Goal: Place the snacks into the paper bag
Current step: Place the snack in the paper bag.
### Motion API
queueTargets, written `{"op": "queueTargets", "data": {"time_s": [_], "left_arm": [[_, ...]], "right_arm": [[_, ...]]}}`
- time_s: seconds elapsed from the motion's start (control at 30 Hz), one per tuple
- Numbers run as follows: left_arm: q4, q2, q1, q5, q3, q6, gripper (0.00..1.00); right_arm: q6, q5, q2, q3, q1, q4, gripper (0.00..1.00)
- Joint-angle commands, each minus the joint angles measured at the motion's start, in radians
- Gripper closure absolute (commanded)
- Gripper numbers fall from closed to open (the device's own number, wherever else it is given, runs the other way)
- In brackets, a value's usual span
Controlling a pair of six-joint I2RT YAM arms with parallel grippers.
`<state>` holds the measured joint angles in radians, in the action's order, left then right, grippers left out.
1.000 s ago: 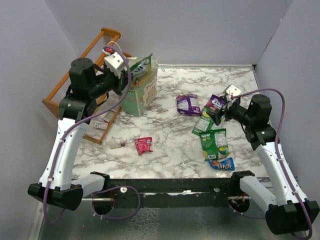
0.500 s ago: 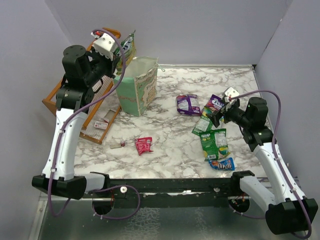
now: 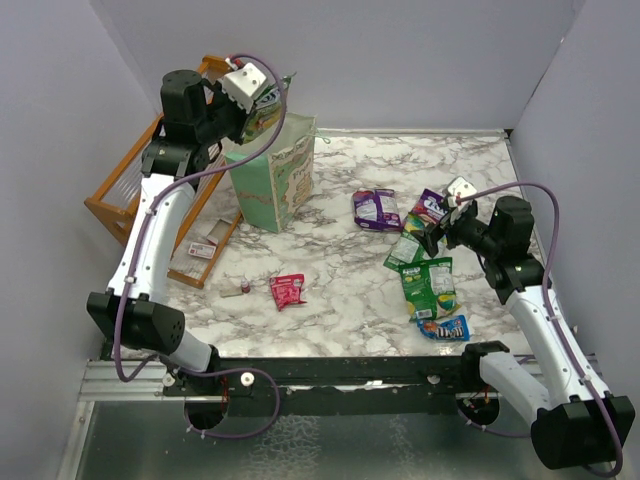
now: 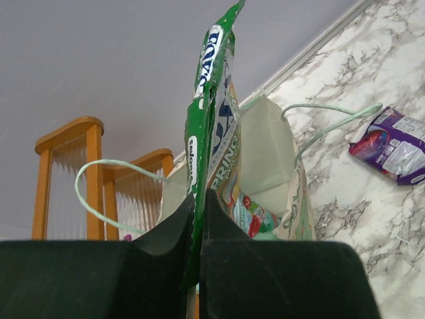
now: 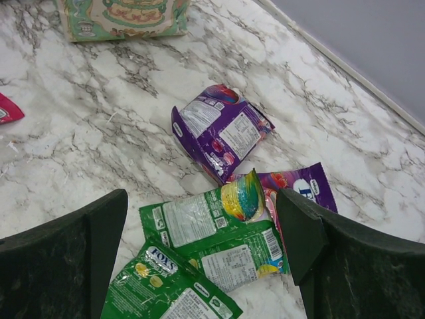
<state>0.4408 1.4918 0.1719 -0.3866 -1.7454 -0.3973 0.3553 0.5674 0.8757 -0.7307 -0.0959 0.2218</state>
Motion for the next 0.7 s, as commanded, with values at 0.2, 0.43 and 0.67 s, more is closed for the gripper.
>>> {"op": "queueTargets", "data": {"time_s": [0.2,0.43,0.67], "left_arm": [[-0.077,0.095,-0.003,-0.114,-0.008,0.040,1.00],[-0.067,0.078,-0.003,-0.149,0.056,0.177,1.00],[-0.051,0.060,-0.003,-0.124,0.111,0.295,1.00]], "right_arm": [[0.007,0.048,-0.014,0.014,0.014,-0.030,0.06],[0.002,0.074,-0.012,0.021,0.019,-0.033,0.06],[0.001,0.082,-0.015,0.023,0.021,-0.034,0.06]]}}
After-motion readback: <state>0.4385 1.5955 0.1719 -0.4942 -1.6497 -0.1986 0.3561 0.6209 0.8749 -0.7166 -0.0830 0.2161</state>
